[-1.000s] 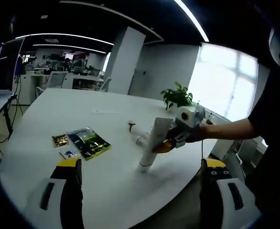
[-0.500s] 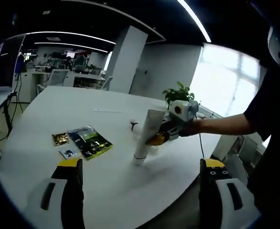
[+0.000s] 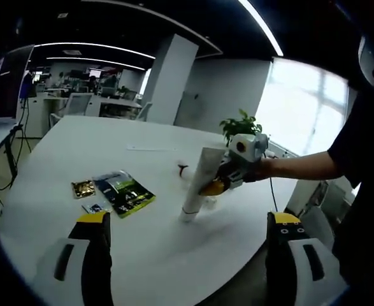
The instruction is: Arrange the skincare products in the storage area until every visible bottle or jar stands upright without overlapping.
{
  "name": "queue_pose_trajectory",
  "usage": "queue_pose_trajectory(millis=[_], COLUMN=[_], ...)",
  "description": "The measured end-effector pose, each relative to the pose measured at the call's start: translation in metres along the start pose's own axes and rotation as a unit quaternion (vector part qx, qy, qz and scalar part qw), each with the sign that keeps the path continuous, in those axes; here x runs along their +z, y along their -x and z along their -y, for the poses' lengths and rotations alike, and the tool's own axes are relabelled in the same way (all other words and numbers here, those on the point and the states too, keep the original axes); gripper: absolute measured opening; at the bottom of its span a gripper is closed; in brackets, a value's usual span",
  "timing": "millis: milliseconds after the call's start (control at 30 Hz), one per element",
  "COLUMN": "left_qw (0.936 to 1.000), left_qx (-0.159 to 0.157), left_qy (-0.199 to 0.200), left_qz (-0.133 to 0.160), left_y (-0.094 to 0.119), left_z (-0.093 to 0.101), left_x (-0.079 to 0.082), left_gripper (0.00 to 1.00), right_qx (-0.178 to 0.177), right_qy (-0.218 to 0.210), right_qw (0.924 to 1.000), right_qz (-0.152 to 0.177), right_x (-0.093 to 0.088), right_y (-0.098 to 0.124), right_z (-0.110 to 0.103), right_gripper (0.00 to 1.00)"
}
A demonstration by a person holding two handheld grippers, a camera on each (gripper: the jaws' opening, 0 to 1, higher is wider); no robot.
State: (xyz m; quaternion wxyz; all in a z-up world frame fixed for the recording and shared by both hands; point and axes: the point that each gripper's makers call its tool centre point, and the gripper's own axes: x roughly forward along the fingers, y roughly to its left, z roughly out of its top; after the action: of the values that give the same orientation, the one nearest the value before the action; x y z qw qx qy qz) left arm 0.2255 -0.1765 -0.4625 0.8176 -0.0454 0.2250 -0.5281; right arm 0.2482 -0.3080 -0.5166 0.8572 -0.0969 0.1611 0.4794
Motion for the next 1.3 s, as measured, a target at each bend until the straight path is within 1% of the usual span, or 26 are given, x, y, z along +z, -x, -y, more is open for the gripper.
queue_pose_trajectory(millis=[33, 100, 233, 333, 433, 500, 567, 600, 733, 800, 867, 1033, 1100, 1233, 1300], left_qw=[1.0, 1.0, 1.0, 1.0, 1.0, 1.0, 1.0, 1.0, 1.0, 0.9999, 0.9998, 0.9999, 0.9999, 0.9999, 0.9999], left_qx=[0.0, 0.0, -0.001, -0.002, 0.0, 0.002, 0.002, 0.003, 0.004, 0.005, 0.007, 0.01, 0.011, 0.009, 0.008], left_qy=[0.0, 0.002, 0.001, 0.0, 0.0, -0.001, -0.002, -0.002, -0.007, -0.01, -0.011, -0.008, -0.01, -0.013, -0.013], left_qz=[-0.001, -0.001, -0.002, -0.002, 0.001, 0.002, 0.002, 0.002, -0.006, -0.009, -0.011, -0.011, -0.008, -0.004, -0.004], left_y=[0.0, 0.0, 0.001, 0.003, 0.006, 0.009, 0.01, 0.011, 0.015, 0.018, 0.021, 0.027, 0.029, 0.031, 0.032], left_z=[0.0, 0.0, 0.001, 0.001, 0.001, 0.001, 0.0, 0.0, 0.0, 0.0, 0.001, 0.0, -0.001, 0.0, 0.002], left_x=[0.0, -0.001, 0.0, 0.002, 0.005, 0.007, 0.007, 0.007, 0.003, 0.001, 0.0, -0.002, 0.0, 0.002, 0.002], left_gripper=[0.95, 0.95, 0.94, 0.95, 0.95, 0.95, 0.95, 0.95, 0.95, 0.95, 0.95, 0.94, 0.94, 0.94, 0.94], right_qx=[-0.001, -0.004, -0.015, -0.02, -0.029, -0.038, -0.042, -0.046, -0.062, -0.077, -0.089, -0.107, -0.116, -0.136, -0.144], right_qy=[-0.007, -0.008, -0.028, -0.038, -0.049, -0.066, -0.087, -0.097, -0.103, -0.113, -0.128, -0.137, -0.14, -0.148, -0.152], right_qw=[1.0, 1.0, 0.9995, 0.999, 0.9983, 0.9969, 0.9953, 0.9943, 0.9927, 0.9906, 0.9877, 0.9848, 0.9833, 0.9796, 0.9778], right_qz=[0.0, -0.002, -0.004, -0.01, -0.014, -0.02, -0.002, -0.001, -0.006, 0.002, 0.012, 0.003, 0.001, 0.002, 0.003], right_x=[0.0, 0.001, 0.001, 0.001, 0.001, 0.0, 0.005, 0.005, 0.005, 0.006, 0.008, 0.004, 0.003, 0.003, 0.003], right_y=[0.0, 0.0, 0.001, 0.001, 0.003, 0.005, 0.008, 0.01, 0.017, 0.022, 0.027, 0.036, 0.039, 0.045, 0.047], right_z=[0.0, 0.0, 0.002, 0.001, 0.002, 0.002, 0.002, 0.002, 0.0, -0.001, -0.004, -0.014, -0.019, -0.028, -0.033], right_gripper=[0.09, 0.09, 0.19, 0.2, 0.26, 0.28, 0.28, 0.29, 0.35, 0.35, 0.36, 0.46, 0.48, 0.57, 0.59])
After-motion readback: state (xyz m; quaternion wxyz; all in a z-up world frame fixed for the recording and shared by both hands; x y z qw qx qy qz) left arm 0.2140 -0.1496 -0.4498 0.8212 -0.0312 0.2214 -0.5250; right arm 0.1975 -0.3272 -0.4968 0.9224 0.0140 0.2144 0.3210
